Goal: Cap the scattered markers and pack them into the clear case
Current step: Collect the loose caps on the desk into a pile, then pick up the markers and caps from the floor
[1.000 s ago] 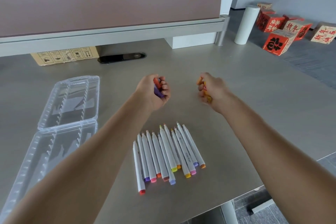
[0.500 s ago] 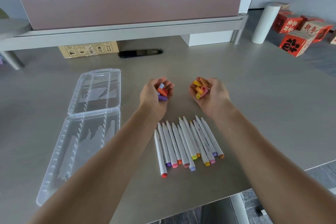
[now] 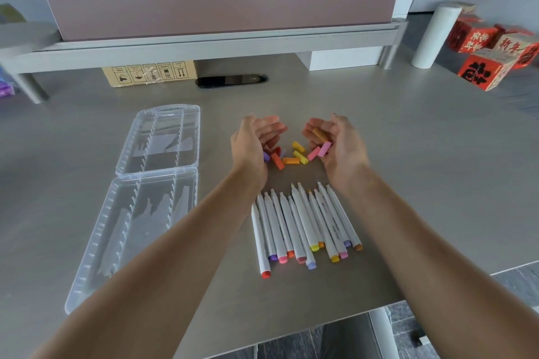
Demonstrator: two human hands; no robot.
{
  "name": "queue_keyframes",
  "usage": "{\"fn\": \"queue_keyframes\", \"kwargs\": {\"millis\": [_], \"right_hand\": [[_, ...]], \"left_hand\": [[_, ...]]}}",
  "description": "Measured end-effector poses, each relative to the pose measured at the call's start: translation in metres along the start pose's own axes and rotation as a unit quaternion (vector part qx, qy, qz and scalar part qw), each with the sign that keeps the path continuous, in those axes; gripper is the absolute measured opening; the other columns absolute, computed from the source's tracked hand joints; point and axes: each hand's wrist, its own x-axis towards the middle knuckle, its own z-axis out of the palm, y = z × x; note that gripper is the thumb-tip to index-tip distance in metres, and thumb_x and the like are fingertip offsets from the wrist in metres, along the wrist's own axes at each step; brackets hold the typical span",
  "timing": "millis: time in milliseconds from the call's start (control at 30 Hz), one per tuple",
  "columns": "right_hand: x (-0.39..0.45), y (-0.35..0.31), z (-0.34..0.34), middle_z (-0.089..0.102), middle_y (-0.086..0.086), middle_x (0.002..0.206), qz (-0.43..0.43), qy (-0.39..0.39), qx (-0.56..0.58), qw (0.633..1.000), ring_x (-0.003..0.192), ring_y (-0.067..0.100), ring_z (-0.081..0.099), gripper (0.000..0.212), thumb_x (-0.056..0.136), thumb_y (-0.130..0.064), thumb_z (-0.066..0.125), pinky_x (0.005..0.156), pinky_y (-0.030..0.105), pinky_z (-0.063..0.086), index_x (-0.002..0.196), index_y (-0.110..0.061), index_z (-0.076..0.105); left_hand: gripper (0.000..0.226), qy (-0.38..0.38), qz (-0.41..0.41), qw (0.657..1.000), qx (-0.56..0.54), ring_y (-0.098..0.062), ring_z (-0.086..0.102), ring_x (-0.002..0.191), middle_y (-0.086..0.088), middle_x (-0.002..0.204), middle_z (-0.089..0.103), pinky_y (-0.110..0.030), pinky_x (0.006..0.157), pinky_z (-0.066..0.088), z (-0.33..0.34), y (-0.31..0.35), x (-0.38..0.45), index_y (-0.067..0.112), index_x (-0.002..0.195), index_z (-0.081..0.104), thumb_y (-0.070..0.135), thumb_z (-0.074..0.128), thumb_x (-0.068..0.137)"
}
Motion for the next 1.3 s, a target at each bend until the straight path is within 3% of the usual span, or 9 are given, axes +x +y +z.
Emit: {"fn": "queue_keyframes", "kwargs": {"millis": [100, 167, 300, 467, 600, 733, 933, 1100, 1300], "right_hand": [[-0.007, -0.001, -0.001, 0.079, 0.010, 0.108, -0.010, -0.001, -0.037, 0.999, 0.105, 0.018, 0.074, 0.047, 0.110, -0.036, 0.040, 0.088, 0.033, 0.054, 0.107, -0.005, 0.075], [-0.012, -0.004, -0.001, 0.080, 0.005, 0.108, -0.005, -0.008, -0.060, 0.998, 0.107, 0.014, 0.074, 0.049, 0.110, -0.039, 0.038, 0.086, 0.030, 0.053, 0.110, -0.007, 0.075], [-0.017, -0.006, -0.007, 0.079, 0.000, 0.111, -0.005, -0.023, -0.062, 0.998, 0.113, 0.011, 0.070, 0.054, 0.110, -0.044, 0.032, 0.107, 0.033, 0.042, 0.111, -0.012, 0.076], [-0.027, -0.009, -0.022, 0.076, 0.003, 0.119, -0.017, 0.000, -0.023, 1.000, 0.116, 0.012, 0.067, 0.055, 0.112, -0.044, 0.029, 0.114, 0.032, 0.040, 0.115, -0.011, 0.072], [-0.043, -0.018, -0.043, 0.077, 0.010, 0.117, 0.002, 0.041, 0.044, 0.998, 0.116, 0.020, 0.070, 0.054, 0.111, -0.043, 0.034, 0.108, 0.034, 0.048, 0.116, -0.005, 0.072], [-0.074, -0.027, -0.063, 0.068, 0.024, 0.126, 0.049, 0.072, 0.175, 0.981, 0.112, 0.033, 0.068, 0.048, 0.109, -0.036, 0.037, 0.093, 0.040, 0.057, 0.116, 0.003, 0.064], [-0.147, -0.023, -0.107, 0.070, 0.020, 0.128, 0.022, 0.068, 0.215, 0.974, 0.121, 0.032, 0.066, 0.053, 0.109, -0.042, 0.036, 0.106, 0.043, 0.049, 0.124, 0.000, 0.064], [-0.215, -0.005, -0.141, 0.078, 0.017, 0.110, -0.013, 0.115, 0.213, 0.970, 0.104, 0.028, 0.074, 0.048, 0.109, -0.038, 0.037, 0.095, 0.040, 0.056, 0.116, -0.002, 0.068], [-0.281, 0.035, -0.184, 0.077, 0.011, 0.090, 0.022, 0.199, 0.195, 0.960, 0.079, 0.023, 0.075, 0.034, 0.106, -0.025, 0.044, 0.075, 0.033, 0.059, 0.096, -0.005, 0.071]], "left_hand": [[0.056, -0.009, 0.028, 0.998, 0.059, -0.026, 0.074, 0.099, -0.013, 0.095, 0.079, -0.042, 0.103, 0.051, 0.003, -0.002, 0.001, 0.002, 0.104, 0.075, 0.035, 0.030, 0.107], [0.061, -0.016, 0.037, 0.994, 0.102, -0.022, 0.075, 0.096, -0.009, 0.094, 0.079, -0.039, 0.097, 0.052, 0.005, 0.000, -0.001, 0.006, 0.105, 0.076, 0.043, 0.028, 0.107], [0.070, -0.046, 0.057, 0.981, 0.180, -0.025, 0.068, 0.080, -0.006, 0.098, 0.078, -0.023, 0.057, 0.053, 0.008, 0.005, -0.006, 0.009, 0.103, 0.076, 0.054, 0.022, 0.107], [0.062, -0.096, 0.104, 0.951, 0.277, -0.015, 0.066, 0.109, -0.004, 0.111, 0.074, -0.034, 0.094, 0.045, 0.005, 0.009, -0.006, 0.017, 0.109, 0.074, 0.051, 0.022, 0.108], [0.040, -0.081, 0.149, 0.949, 0.267, -0.014, 0.064, 0.114, 0.000, 0.118, 0.072, -0.032, 0.090, 0.049, 0.009, 0.028, -0.032, 0.022, 0.111, 0.071, 0.043, 0.037, 0.106], [0.040, -0.135, -0.010, 0.988, 0.079, -0.029, 0.073, 0.103, -0.017, 0.112, 0.074, -0.042, 0.094, 0.056, 0.021, 0.042, -0.090, 0.007, 0.117, 0.067, 0.036, 0.041, 0.107], [0.052, -0.200, -0.166, 0.958, -0.125, -0.030, 0.071, 0.102, -0.015, 0.110, 0.074, -0.044, 0.095, 0.053, 0.023, 0.017, -0.171, 0.004, 0.130, 0.061, 0.045, 0.042, 0.104], [0.045, -0.248, -0.216, 0.933, -0.144, -0.023, 0.066, 0.080, -0.008, 0.090, 0.068, -0.038, 0.082, 0.049, 0.014, -0.020, -0.222, 0.007, 0.116, 0.065, 0.044, 0.045, 0.102], [0.040, -0.267, -0.253, 0.922, -0.122, -0.021, 0.063, 0.075, -0.006, 0.087, 0.065, -0.035, 0.076, 0.047, -0.004, -0.061, -0.284, 0.008, 0.112, 0.066, 0.041, 0.045, 0.103]]}}
